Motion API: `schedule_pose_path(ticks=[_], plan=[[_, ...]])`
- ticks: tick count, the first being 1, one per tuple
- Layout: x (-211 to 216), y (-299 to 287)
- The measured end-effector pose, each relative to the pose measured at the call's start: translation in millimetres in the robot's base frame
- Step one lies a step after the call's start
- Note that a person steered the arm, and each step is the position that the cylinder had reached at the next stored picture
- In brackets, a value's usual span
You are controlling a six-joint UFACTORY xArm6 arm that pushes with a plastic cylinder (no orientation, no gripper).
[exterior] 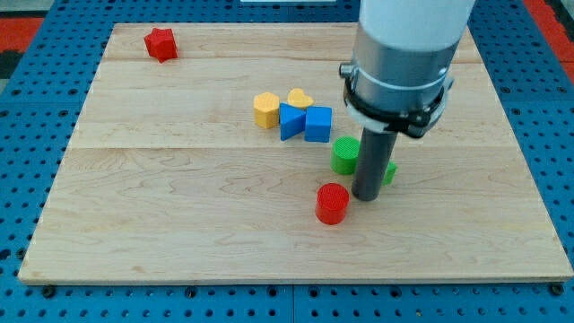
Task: Push the green star diagonal to the top right of the blue cube
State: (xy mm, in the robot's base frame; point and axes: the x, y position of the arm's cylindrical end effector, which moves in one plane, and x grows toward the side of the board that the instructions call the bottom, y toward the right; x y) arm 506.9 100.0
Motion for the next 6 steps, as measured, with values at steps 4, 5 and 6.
schedule_pose_path(ticks=[4, 5, 6], plan=[[-92.8, 141.7], [-86.2, 73.1], [-137.5, 30.1]])
